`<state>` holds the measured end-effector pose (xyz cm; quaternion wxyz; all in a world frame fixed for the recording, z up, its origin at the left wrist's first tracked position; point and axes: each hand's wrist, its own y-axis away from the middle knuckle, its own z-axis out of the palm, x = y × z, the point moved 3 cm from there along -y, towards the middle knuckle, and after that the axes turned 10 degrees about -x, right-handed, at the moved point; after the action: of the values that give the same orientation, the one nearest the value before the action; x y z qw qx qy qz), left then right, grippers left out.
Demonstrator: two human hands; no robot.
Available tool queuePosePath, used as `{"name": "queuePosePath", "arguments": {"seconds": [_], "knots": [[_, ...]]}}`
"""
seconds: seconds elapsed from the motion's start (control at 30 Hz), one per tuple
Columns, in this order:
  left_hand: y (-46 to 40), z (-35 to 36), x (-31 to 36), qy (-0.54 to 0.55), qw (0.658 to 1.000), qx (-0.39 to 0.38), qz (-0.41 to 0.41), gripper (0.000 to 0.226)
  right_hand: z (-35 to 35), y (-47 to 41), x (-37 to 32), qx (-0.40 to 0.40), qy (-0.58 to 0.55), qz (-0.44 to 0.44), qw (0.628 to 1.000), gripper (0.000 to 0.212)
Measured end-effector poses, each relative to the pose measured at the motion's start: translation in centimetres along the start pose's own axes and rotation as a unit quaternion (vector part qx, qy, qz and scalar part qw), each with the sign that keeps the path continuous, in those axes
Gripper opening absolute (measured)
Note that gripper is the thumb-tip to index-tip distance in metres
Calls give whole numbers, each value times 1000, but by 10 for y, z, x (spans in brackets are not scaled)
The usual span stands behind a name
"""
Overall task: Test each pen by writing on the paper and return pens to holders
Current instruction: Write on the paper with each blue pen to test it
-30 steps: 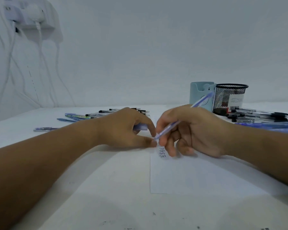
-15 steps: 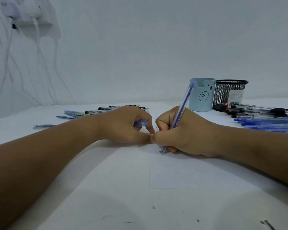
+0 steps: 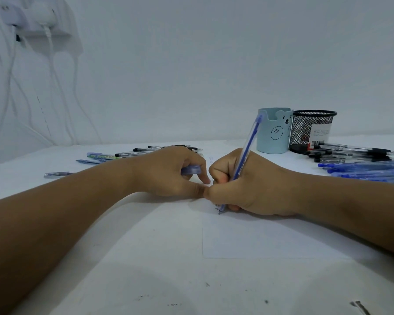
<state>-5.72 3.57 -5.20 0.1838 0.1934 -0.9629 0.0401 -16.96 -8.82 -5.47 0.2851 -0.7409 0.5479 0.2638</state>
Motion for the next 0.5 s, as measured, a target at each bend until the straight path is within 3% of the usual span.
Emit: {"name": "queuePosePath", "arguments": {"seconds": [0.13,0.37,0.5], "knots": [[0,0,0,0,1000,-1,-2,34,0,-3,3,-1,-13,-5,1000,43],[1,0,1,6,1000,-7,-1,32,-1,4,-8,20,58,-11,998,35],[0,0,-1,2,1000,-4,1,28,0,-1,0,15,13,-11,1000,40]]}}
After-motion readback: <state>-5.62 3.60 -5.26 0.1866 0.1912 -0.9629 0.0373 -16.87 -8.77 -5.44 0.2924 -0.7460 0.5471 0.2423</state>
